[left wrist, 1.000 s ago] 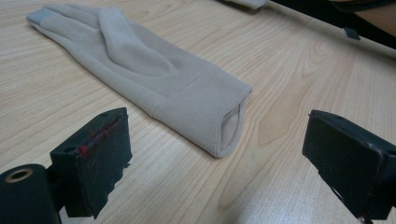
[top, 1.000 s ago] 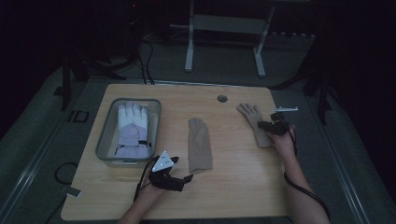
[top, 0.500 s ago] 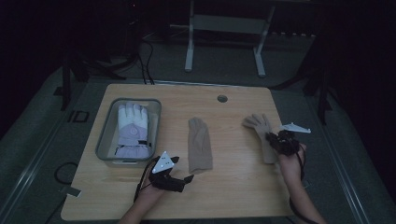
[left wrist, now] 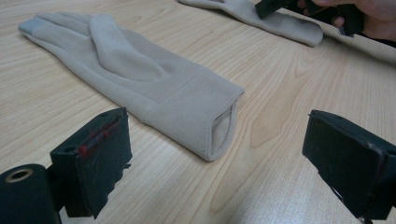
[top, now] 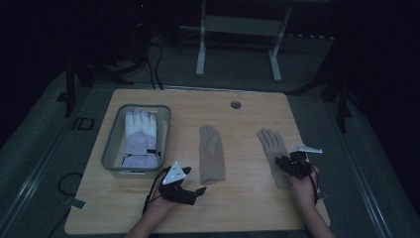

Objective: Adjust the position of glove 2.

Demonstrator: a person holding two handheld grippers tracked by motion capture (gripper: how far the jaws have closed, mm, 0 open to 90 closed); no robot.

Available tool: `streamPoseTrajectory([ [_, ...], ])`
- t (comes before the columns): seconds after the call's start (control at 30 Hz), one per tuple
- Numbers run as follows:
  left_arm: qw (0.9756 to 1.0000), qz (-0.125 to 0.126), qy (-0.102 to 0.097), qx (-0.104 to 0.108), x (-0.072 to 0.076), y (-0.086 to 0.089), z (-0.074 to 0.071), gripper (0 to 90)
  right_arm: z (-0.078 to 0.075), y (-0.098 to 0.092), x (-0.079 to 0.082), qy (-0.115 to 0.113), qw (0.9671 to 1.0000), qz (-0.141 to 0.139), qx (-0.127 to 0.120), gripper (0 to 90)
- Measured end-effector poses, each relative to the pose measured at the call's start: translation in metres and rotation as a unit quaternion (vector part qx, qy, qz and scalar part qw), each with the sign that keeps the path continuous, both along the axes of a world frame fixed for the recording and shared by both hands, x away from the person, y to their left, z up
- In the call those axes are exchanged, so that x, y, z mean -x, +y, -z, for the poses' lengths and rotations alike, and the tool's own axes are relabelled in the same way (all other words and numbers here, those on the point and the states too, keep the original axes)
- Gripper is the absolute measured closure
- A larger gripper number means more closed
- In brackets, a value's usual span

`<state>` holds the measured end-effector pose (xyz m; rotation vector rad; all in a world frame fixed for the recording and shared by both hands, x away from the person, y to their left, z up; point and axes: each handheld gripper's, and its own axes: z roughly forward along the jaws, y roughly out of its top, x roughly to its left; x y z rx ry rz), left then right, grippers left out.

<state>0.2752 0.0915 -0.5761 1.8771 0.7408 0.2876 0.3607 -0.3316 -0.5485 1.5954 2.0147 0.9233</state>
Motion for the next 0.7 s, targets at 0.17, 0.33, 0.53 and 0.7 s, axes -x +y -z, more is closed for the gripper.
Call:
streamPoseTrajectory([
  [0.17, 1.0, 0.0, 0.0, -0.002, 0.0, -0.001, 0.0, 8.1, -0.005, -0.001, 0.008, -0.006, 0.9999, -0.012, -0.004, 59.4],
  [0.33, 1.0, 0.0, 0.001, -0.001, 0.0, -0.001, 0.0, 8.1, 0.002, 0.001, 0.013, 0.003, 0.9994, -0.035, 0.001, 55.8],
  [0.53, 1.0, 0.0, 0.001, -0.002, 0.0, -0.001, 0.0, 8.1, -0.003, 0.004, 0.02, 0.016, 0.9978, -0.063, -0.013, 54.9],
  [0.7, 1.0, 0.0, 0.001, -0.003, -0.001, -0.001, 0.0, 8.1, -0.003, 0.008, 0.022, 0.038, 0.9925, -0.113, -0.027, 55.4],
])
